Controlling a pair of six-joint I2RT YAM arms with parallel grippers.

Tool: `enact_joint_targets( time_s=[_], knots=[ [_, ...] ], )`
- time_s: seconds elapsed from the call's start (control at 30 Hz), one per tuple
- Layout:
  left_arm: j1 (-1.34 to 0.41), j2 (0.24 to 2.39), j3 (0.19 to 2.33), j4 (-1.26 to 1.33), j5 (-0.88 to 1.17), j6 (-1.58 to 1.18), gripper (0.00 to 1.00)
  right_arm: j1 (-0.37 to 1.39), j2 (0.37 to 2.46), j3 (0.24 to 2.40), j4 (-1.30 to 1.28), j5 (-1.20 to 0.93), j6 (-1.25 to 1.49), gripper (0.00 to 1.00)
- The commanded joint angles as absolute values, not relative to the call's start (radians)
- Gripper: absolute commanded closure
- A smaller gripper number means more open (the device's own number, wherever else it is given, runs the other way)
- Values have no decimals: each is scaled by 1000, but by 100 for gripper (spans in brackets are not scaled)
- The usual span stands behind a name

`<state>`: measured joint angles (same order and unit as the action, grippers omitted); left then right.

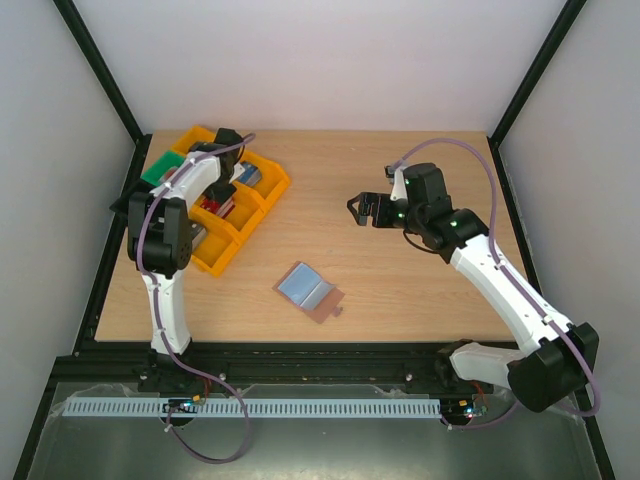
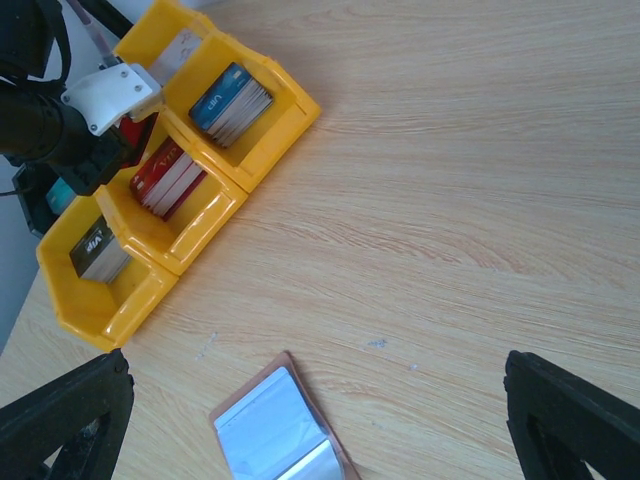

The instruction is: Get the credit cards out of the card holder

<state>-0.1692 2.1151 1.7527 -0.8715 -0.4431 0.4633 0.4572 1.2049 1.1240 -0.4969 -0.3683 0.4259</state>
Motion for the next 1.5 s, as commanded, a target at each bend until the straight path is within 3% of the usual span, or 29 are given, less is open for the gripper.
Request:
enact_joint_targets(
  time_s=[0.0,0.17,0.33,0.57,0.9,1.1,1.3,1.37,1.4,1.47],
  knots=[
    [-162,2131,1720,-860,-469,465,98,451,1176,1119,-497,-373,406,1],
    [-162,2129,1682,-861,-458,465,96,451,1177,1121,-496,-382,408,1],
    [-164,2125,1674,-846,-453,462,71,451,1178,1126,-494,-387,408,1],
    [-164,2120,1706,-841,-432,458,48,451,1181,1130,-495,-395,407,1],
    [-162,2098,1743,-823,-409,458,26,451,1186,1153,-510,-396,396,1],
    [-162,2064,1771,-834,-378,454,22,451,1183,1160,-514,-395,393,1],
    [-162,2010,1794,-854,-214,442,19,446,1166,1161,-488,-387,396,1],
    [-163,2002,1766,-856,-138,453,27,444,1166,1166,-486,-389,399,1],
    [-163,2001,1757,-863,-89,454,41,443,1167,1167,-488,-393,400,1],
    [-161,1997,1747,-895,58,464,58,442,1166,1168,-495,-395,402,1]
  ],
)
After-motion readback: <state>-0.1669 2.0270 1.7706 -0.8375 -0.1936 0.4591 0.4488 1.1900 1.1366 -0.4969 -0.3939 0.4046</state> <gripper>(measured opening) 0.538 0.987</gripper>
